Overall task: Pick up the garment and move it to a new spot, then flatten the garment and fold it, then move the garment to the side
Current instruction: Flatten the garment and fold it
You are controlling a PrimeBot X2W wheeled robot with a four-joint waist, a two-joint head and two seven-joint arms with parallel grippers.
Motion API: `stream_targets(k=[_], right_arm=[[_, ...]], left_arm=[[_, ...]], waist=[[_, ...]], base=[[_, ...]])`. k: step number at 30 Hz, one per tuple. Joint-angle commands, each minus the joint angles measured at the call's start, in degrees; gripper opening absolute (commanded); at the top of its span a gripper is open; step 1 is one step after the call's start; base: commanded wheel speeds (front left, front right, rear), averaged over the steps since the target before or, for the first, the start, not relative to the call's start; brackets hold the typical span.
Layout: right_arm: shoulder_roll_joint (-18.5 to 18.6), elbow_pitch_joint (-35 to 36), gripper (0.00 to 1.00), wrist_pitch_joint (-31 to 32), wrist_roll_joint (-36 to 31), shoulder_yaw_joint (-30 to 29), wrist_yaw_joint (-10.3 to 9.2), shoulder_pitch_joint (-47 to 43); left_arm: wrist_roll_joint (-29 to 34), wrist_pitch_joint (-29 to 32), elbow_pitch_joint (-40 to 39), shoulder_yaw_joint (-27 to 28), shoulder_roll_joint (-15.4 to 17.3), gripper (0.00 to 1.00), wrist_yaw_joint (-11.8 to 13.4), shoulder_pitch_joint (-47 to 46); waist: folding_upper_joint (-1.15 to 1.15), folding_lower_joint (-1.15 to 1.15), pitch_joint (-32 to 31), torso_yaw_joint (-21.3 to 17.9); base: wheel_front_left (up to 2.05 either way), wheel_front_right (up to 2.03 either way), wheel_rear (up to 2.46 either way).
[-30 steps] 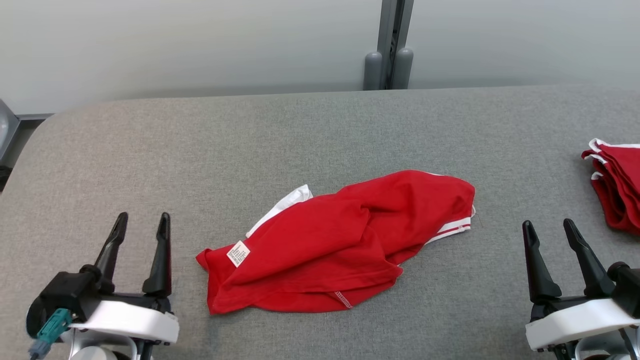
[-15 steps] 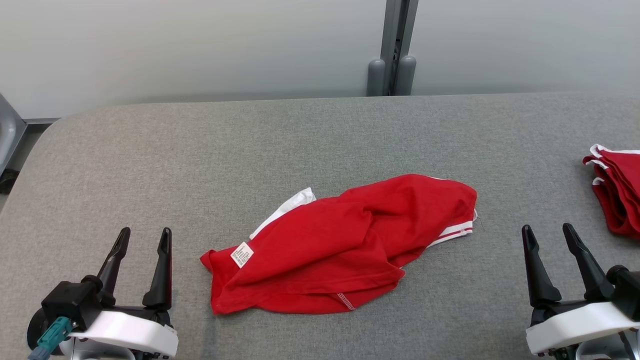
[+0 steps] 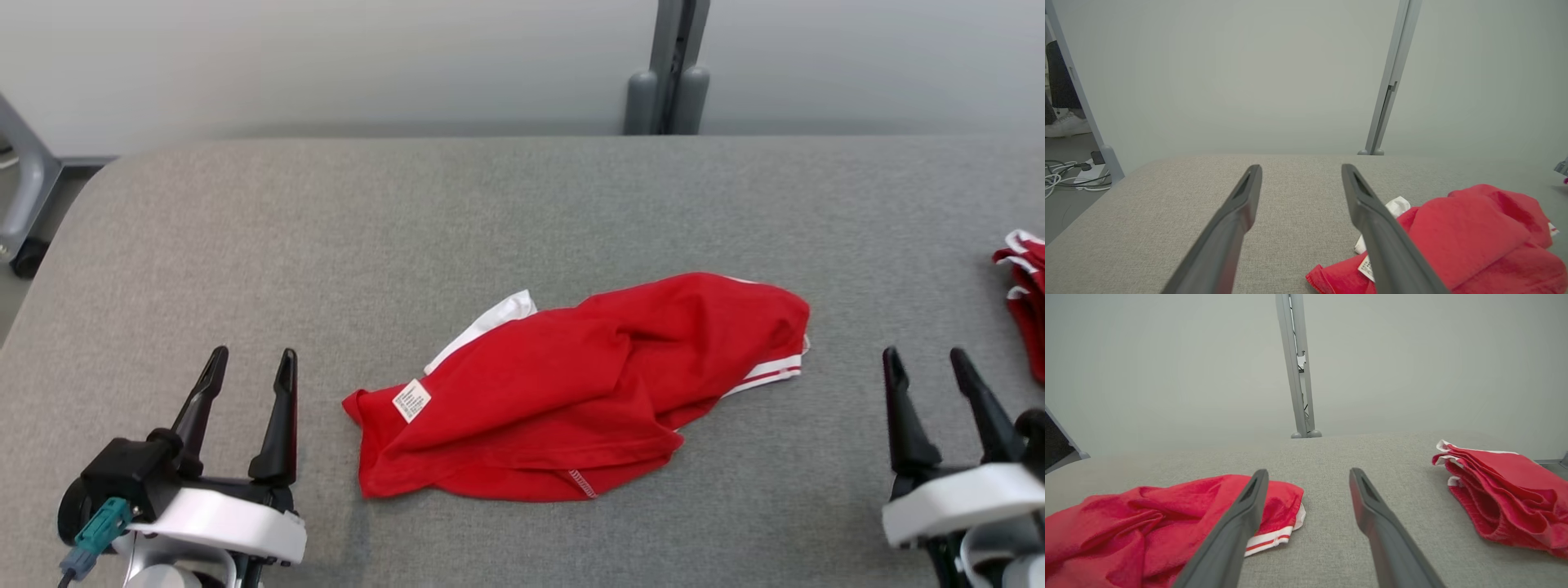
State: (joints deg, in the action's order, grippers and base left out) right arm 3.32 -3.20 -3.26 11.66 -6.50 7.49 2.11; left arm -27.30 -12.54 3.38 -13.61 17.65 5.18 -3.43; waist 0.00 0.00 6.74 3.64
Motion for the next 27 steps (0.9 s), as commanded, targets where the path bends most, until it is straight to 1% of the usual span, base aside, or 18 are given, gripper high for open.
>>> stream_targets(k=[1, 5, 7, 10, 13, 16, 18, 19, 23, 25, 26, 27], right_arm=[[0.8, -0.7, 1.0, -0.2, 0.3, -0.2, 0.01, 1.5], [3.3, -4.7, 1.0, -0.5, 0.8, -0.2, 0.01, 7.3], [4.6, -6.6, 1.0, 0.0, 1.7, 1.3, 0.01, 10.8], [7.6, -9.6, 1.0, 1.4, 3.2, 5.0, 0.01, 16.3], [11.2, -13.0, 1.0, 3.7, 5.7, 10.6, 0.01, 21.5], [15.6, -16.7, 1.0, 7.0, 8.8, 16.7, 0.01, 26.6], [18.1, -19.2, 1.0, 10.4, 11.8, 21.8, 0.01, 29.3], [19.9, -20.2, 1.0, 12.6, 12.7, 25.2, 0.01, 30.4], [25.1, -21.4, 1.0, 19.9, 21.3, 36.3, 0.01, 33.8], [27.4, -21.4, 1.0, 22.5, 25.2, 40.3, 0.02, 34.4], [28.4, -21.4, 0.61, 23.3, 26.9, 41.7, 0.01, 34.5], [29.2, -21.5, 0.32, 23.7, 28.5, 42.9, 0.01, 34.8]], left_arm=[[0.3, 0.0, -0.2, 0.0, 0.1, 1.0, 0.1, -1.2], [0.5, -0.2, -0.4, -0.8, -0.6, 1.0, -0.6, -3.6], [0.6, -0.4, -0.2, -1.3, -1.1, 1.0, -1.1, -5.2], [0.7, -0.9, 0.6, -1.8, -1.7, 1.0, -1.7, -7.4], [1.1, -1.4, 1.7, -2.3, -2.5, 1.0, -2.5, -9.3], [1.2, -1.9, 2.8, -2.6, -3.3, 1.0, -3.2, -10.9], [1.4, -2.2, 3.7, -2.6, -3.8, 1.0, -3.6, -11.7], [1.4, -2.2, 4.1, -2.7, -4.0, 1.0, -3.9, -12.0], [1.9, -2.5, 5.5, -2.9, -5.0, 1.0, -4.8, -13.0], [1.9, -2.6, 6.1, -2.8, -5.4, 1.0, -5.2, -13.2], [2.1, -2.6, 6.3, -2.7, -5.6, 1.0, -5.3, -13.4], [2.1, -2.6, 6.5, -2.6, -5.8, 1.0, -5.4, -13.5]], waist=[[0.0, 0.0, 1.6, 1.1], [0.0, 0.0, 5.6, 3.1], [0.0, 0.0, 7.7, 4.1], [0.0, 0.0, 10.2, 5.3], [0.0, 0.0, 12.1, 6.1], [0.0, 0.0, 13.3, 6.8], [0.0, 0.0, 13.6, 7.0], [0.0, 0.0, 13.8, 7.2], [0.0, 0.0, 13.9, 7.7], [0.0, 0.0, 13.9, 7.8], [0.0, 0.0, 13.9, 7.9], [0.0, 0.0, 13.9, 8.0]], base=[[0.0, 0.0, 0.0], [0.0, 0.0, 0.0], [0.0, 0.0, 0.0], [0.0, 0.0, 0.0], [0.0, 0.0, 0.0], [0.0, 0.0, 0.0], [0.0, 0.0, 0.0], [0.0, 0.0, 0.0], [0.0, 0.0, 0.0], [0.0, 0.0, 0.0], [0.0, 0.0, 0.0], [0.0, 0.0, 0.0]])
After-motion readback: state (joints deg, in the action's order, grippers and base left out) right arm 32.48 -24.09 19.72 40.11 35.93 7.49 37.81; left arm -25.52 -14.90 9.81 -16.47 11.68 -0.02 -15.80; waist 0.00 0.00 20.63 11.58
